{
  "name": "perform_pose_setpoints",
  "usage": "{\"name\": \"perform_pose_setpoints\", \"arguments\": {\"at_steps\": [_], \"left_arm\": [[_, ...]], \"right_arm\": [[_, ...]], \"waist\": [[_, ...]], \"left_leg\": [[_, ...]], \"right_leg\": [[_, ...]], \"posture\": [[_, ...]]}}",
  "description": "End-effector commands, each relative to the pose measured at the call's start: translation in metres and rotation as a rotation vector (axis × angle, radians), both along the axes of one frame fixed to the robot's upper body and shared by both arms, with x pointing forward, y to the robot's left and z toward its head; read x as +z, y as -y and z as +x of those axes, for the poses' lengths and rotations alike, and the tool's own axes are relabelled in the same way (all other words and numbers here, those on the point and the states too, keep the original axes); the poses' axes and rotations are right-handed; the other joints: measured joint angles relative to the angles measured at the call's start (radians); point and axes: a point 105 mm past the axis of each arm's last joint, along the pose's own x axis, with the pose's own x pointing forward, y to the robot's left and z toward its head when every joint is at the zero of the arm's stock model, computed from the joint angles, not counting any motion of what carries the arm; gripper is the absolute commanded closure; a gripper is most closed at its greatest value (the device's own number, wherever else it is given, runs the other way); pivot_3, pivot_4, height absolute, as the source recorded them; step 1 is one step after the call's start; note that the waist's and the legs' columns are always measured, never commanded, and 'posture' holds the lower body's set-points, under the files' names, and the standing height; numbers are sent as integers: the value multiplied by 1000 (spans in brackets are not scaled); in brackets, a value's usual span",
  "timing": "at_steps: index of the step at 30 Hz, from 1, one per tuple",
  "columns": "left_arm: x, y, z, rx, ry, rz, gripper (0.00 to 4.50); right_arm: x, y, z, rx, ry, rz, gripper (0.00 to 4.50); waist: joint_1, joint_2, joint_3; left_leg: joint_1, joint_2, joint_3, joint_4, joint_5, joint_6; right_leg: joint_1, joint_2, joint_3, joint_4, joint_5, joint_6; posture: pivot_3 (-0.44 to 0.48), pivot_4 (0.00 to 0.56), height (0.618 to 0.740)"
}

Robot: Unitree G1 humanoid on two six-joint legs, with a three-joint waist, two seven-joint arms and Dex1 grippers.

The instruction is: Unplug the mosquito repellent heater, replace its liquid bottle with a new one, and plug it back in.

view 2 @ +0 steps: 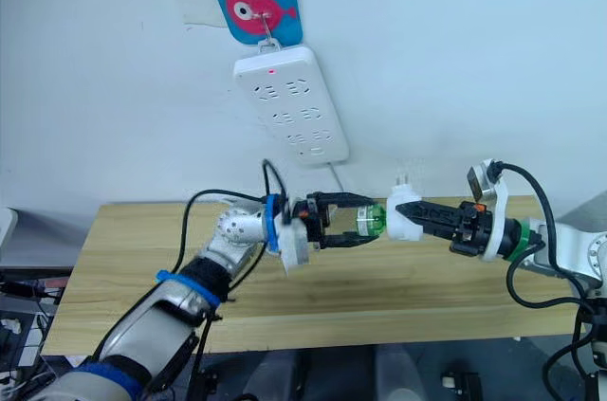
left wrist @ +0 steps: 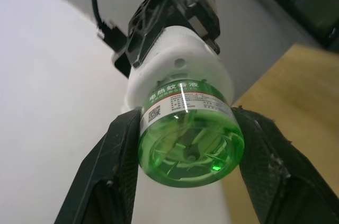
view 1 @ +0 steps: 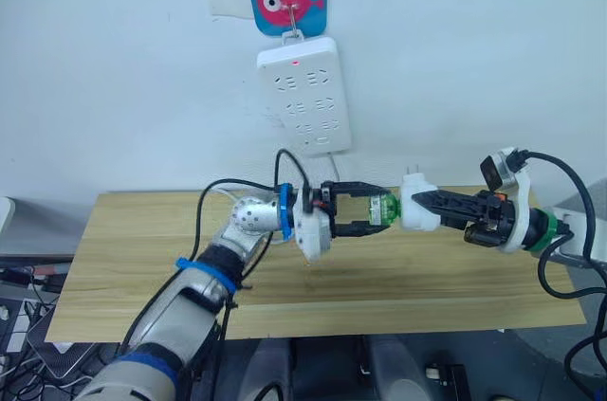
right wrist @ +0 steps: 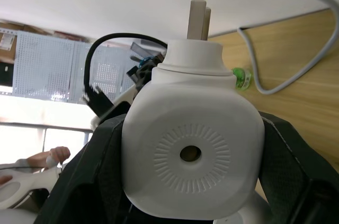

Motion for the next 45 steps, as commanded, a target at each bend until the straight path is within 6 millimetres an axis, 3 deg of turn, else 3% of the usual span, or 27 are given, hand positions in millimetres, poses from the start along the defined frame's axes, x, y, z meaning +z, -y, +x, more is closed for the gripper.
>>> {"name": "perform_pose_setpoints", "arguments": {"at_steps": [1,4,6,8,10,12,14,19,22,25,30,33,35,41,45], "left_arm": [[5,-5,-5,-125,-582,105,2238],[12,-14,-12,-217,-1076,178,2238],[18,-18,-18,-282,-1297,221,2238],[19,-20,-12,-302,-1574,232,2238],[16,-21,-12,-316,-1735,269,2238],[10,-21,-17,-305,-1801,324,2238],[8,-22,-20,-292,-1822,366,1505],[15,-24,-19,-303,-1817,338,169],[20,-26,-12,-266,-1752,286,47],[32,-34,-3,-219,-1594,242,47],[39,-54,-8,-172,-1245,350,47],[38,-56,-3,-112,-793,364,47],[39,-48,3,-70,-401,282,47],[30,-43,-3,-47,261,125,47],[32,-40,-4,-10,555,20,47]], "right_arm": [[15,-2,-13,80,41,28,1482],[16,-4,-18,115,44,23,1482],[17,-5,-20,127,46,22,1482],[16,-7,-21,135,47,20,1482],[15,-9,-21,138,48,18,1482],[15,-11,-21,145,50,16,1482],[15,-13,-22,150,54,18,1482],[14,-10,-20,132,47,21,1482],[13,-9,-21,131,44,22,1482],[13,-6,-20,120,38,24,1482],[12,2,-18,95,19,17,1482],[12,5,-18,86,9,15,1482],[11,6,-17,81,6,19,1482],[12,5,-15,79,10,26,1482],[12,4,-15,80,13,33,1482]], "waist": [[-7,0,0],[-14,0,0],[-18,0,0],[-23,0,0],[-25,0,0],[-30,0,0],[-36,0,0],[-37,-1,0],[-36,-1,0],[-36,-1,0],[-34,-1,0],[-26,0,0],[-11,0,0],[18,-1,0],[19,-1,0]], "left_leg": [[-1,1,-3,1,0,0],[-1,0,-7,1,0,0],[-1,-1,-7,1,0,0],[-1,-1,-6,1,0,1],[-1,-2,-4,2,0,1],[-1,-2,0,2,0,1],[-1,-2,2,1,0,0],[2,-1,5,1,0,0],[3,-1,6,1,0,0],[3,-1,7,1,0,-1],[4,-1,8,0,2,-4],[4,-1,9,-1,2,-4],[4,-1,9,-1,2,-4],[-1,-2,9,0,2,-3],[-3,-2,9,1,0,0]], "right_leg": [[0,1,-1,-1,0,0],[0,2,-2,0,0,0],[0,5,-3,0,0,0],[0,6,-5,0,0,0],[0,6,-7,1,0,0],[0,6,-7,1,0,1],[-1,7,-6,1,-1,1],[-1,6,-2,4,-1,1],[-1,6,-1,4,-1,1],[-1,6,-1,4,-1,1],[-1,6,0,4,-1,1],[-1,6,1,3,-1,1],[-1,5,1,2,-1,1],[0,3,-1,-4,2,4],[0,3,-1,-8,4,6]], "posture": [[-43,279,740],[-47,280,740],[-47,280,740],[-47,280,740],[-45,286,740],[-47,286,740],[-47,286,740],[-42,287,740],[-44,287,740],[-44,284,740],[-44,284,740],[-30,278,740],[-24,274,740],[-27,273,740],[-27,271,740]]}}
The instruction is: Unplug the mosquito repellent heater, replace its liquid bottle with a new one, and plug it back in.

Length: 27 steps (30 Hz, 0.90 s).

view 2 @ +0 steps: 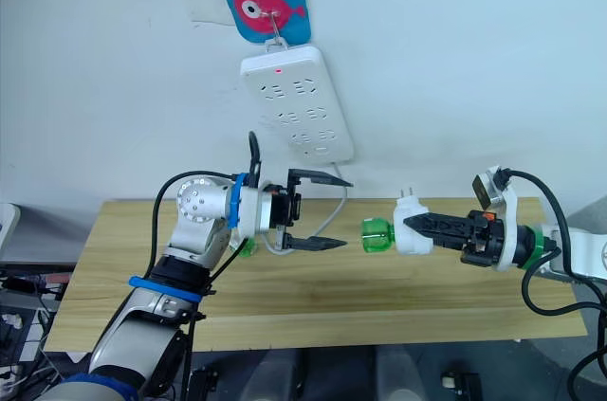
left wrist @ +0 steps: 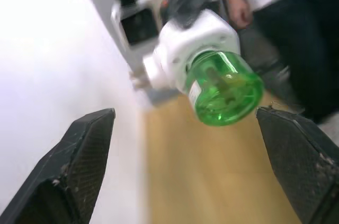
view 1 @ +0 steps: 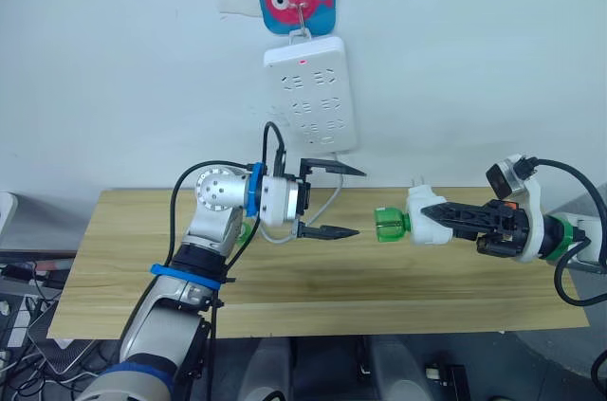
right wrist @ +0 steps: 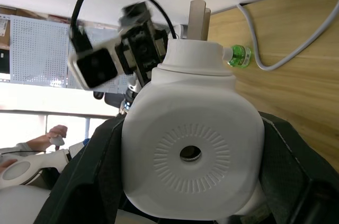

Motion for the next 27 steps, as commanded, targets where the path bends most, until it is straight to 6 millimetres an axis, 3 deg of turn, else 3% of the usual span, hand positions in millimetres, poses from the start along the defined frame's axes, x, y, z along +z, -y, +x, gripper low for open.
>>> {"name": "perform_pose_setpoints", "arguments": {"at_steps": [1,6,13,27], "left_arm": [[8,2,-3,6,285,-103,47],[0,15,-8,-12,410,-154,47],[-21,24,-26,-55,405,-172,47],[-4,34,-12,35,465,-260,47]], "right_arm": [[14,-1,-2,18,48,43,1482],[15,-3,-1,21,54,47,1482],[20,-5,4,21,69,61,1482],[21,-6,1,32,76,68,1482]], "waist": [[0,0,0],[-2,0,0],[-6,0,0],[-6,0,0]], "left_leg": [[-1,0,0,1,0,0],[-3,-1,0,2,-1,1],[-2,0,-1,2,-1,1],[-4,0,-2,4,-1,2]], "right_leg": [[0,0,-1,-1,1,1],[0,0,-1,-3,2,2],[0,1,-1,-2,2,2],[0,1,-2,-2,2,2]], "posture": [[-26,272,740],[-30,273,740],[-29,277,740],[-42,281,740]]}}
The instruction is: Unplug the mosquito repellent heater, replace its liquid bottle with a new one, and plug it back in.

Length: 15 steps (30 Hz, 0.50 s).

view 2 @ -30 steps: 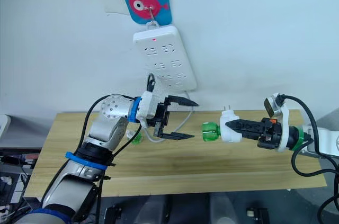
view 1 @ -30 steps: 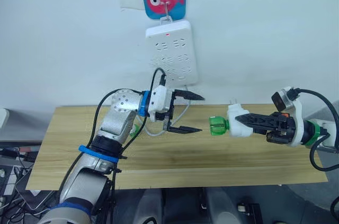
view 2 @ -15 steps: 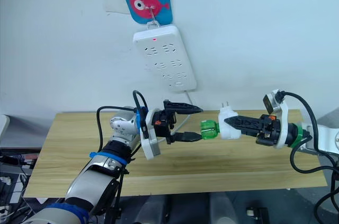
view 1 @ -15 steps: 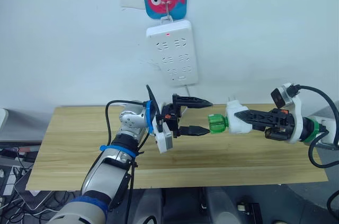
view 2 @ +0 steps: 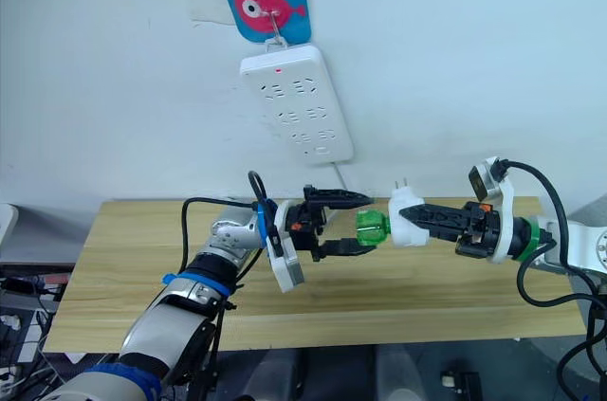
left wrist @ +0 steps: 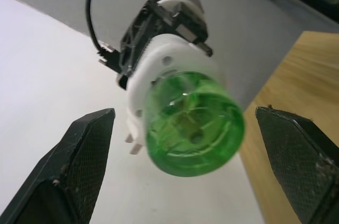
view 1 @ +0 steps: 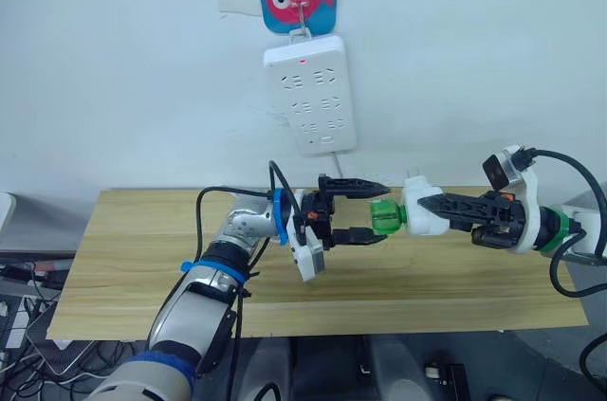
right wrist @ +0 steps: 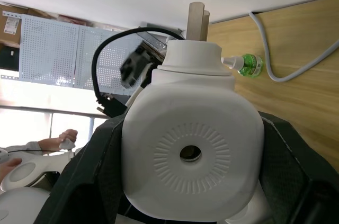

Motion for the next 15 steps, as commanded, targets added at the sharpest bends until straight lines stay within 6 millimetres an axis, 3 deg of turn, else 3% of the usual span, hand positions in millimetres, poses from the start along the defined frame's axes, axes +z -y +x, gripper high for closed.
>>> {"name": "perform_pose_setpoints", "arguments": {"at_steps": [1,10,15], "left_arm": [[7,4,-4,-17,40,-48,47],[4,2,-5,2,57,-47,47],[3,2,-10,-14,63,-59,1189]], "right_arm": [[12,0,-4,14,42,38,1482],[11,1,-4,6,43,42,1482],[12,1,-3,3,43,44,1482]], "waist": [[0,0,0],[0,0,0],[-1,0,0]], "left_leg": [[0,0,0,0,0,0],[0,0,0,0,0,0],[0,0,0,0,0,0]], "right_leg": [[0,0,0,0,0,0],[0,0,0,0,0,0],[0,0,0,0,0,0]], "posture": [[-48,280,740],[-53,281,740],[-53,281,740]]}}
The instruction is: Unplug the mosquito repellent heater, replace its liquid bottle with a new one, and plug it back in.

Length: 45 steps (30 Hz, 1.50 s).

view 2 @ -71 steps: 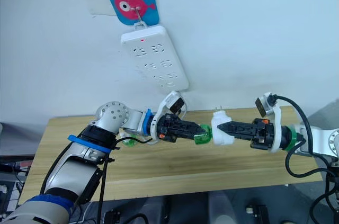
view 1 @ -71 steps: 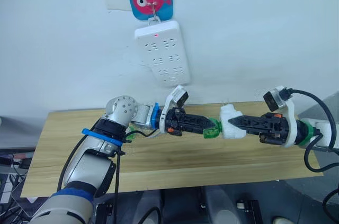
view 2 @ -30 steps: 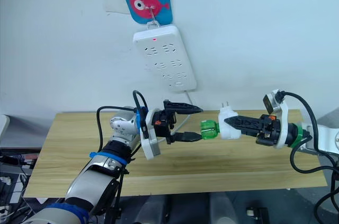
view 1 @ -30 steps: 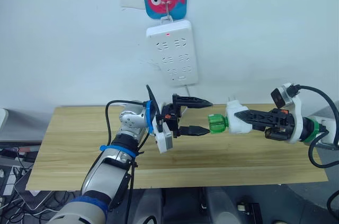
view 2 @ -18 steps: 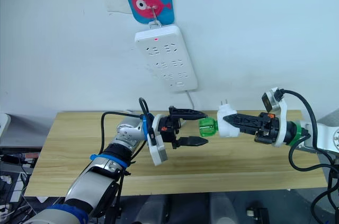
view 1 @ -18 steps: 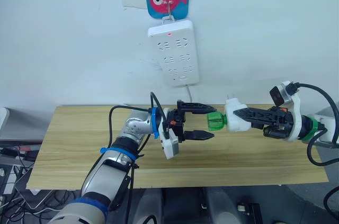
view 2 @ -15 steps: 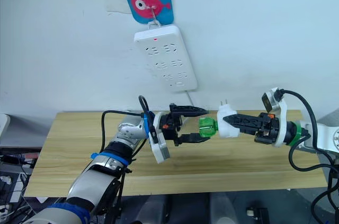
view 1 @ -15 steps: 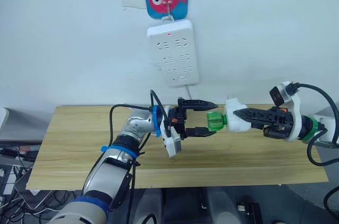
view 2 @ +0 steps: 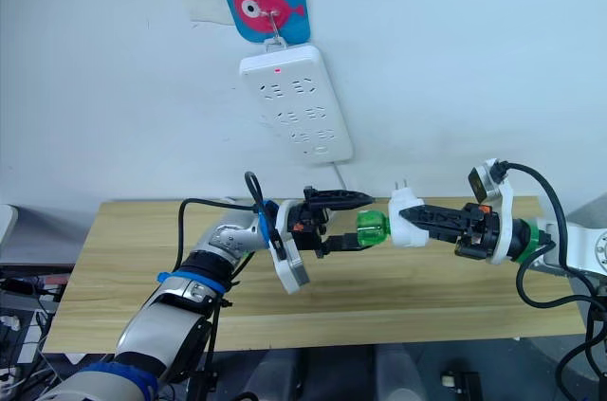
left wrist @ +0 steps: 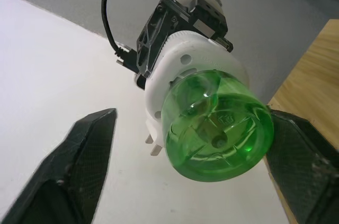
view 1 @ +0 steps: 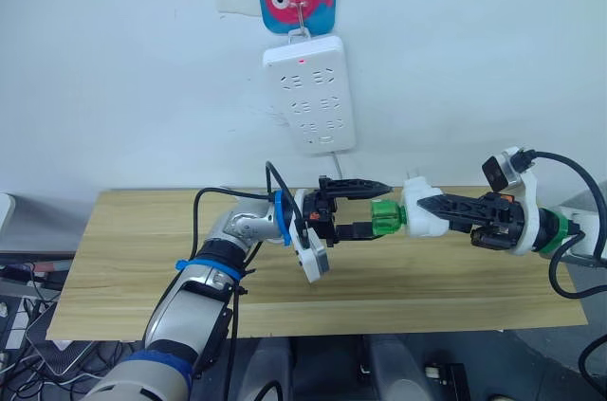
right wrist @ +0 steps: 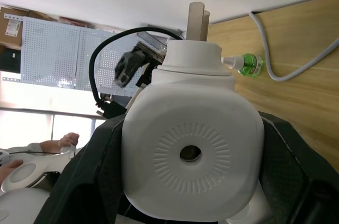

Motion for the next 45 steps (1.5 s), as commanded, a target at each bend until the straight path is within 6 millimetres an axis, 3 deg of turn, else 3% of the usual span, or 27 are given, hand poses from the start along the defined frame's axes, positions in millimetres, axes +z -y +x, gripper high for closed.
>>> {"name": "perform_pose_setpoints", "arguments": {"at_steps": [1,4,10,13,14,16,22,27,29,31,34,45], "left_arm": [[4,2,-8,-31,25,-31,1446],[4,3,-7,-25,18,-32,2267],[5,4,-7,-26,15,-36,2272],[-3,10,-5,-39,-163,-24,2272],[-7,14,8,19,-423,2,2272],[-3,17,8,-85,-879,17,2272],[15,21,-1,-272,-1669,133,2272],[14,9,3,-424,-2384,252,2272],[11,6,4,-446,-2544,294,2272],[2,3,0,-438,-2660,379,2272],[5,1,-2,-518,-2780,454,2272],[-6,-20,10,-362,-2780,279,2272]], "right_arm": [[13,1,-3,9,45,35,1482],[12,1,-3,7,44,36,1482],[11,0,-4,11,43,35,1482],[12,0,-4,9,44,32,1482],[13,1,-4,8,45,30,1482],[13,3,-5,9,47,24,1482],[14,3,-8,22,52,23,1482],[14,2,-14,42,56,12,1482],[14,1,-14,43,58,12,1482],[14,1,-14,44,63,12,1482],[14,0,-15,39,72,11,1482],[18,23,-4,-122,93,-22,1482]], "waist": [[0,0,0],[1,0,0],[0,0,0],[0,0,0],[-1,0,0],[-5,2,-1],[-20,3,-1],[-27,3,-1],[-31,3,-1],[-34,3,0],[-40,3,0],[-50,3,-1]], "left_leg": [[0,0,0,0,0,0],[0,0,0,0,0,0],[0,0,0,0,0,0],[0,0,0,0,0,0],[0,0,0,0,0,0],[-1,1,-1,0,1,-2],[-5,0,-15,6,1,-2],[-5,0,-15,8,-1,1],[-4,-1,-13,9,-1,2],[-4,-1,-6,9,-1,1],[-3,-1,-3,9,0,1],[-2,0,1,10,0,0]], "right_leg": [[0,0,0,0,0,0],[0,0,0,0,0,0],[0,0,0,0,0,0],[0,0,0,0,0,0],[0,-1,0,0,0,0],[0,-3,1,0,0,0],[0,-7,-2,0,0,-1],[1,0,-3,0,0,-1],[1,1,-5,1,0,0],[1,2,-5,2,0,0],[0,3,-3,4,0,0],[-3,3,3,9,0,0]], "posture": [[-53,281,740],[-53,281,740],[-51,281,740],[-51,281,740],[-51,281,740],[-57,280,740],[-57,282,740],[-59,281,740],[-61,279,740],[-65,277,740],[-73,273,740],[-67,268,740]]}}
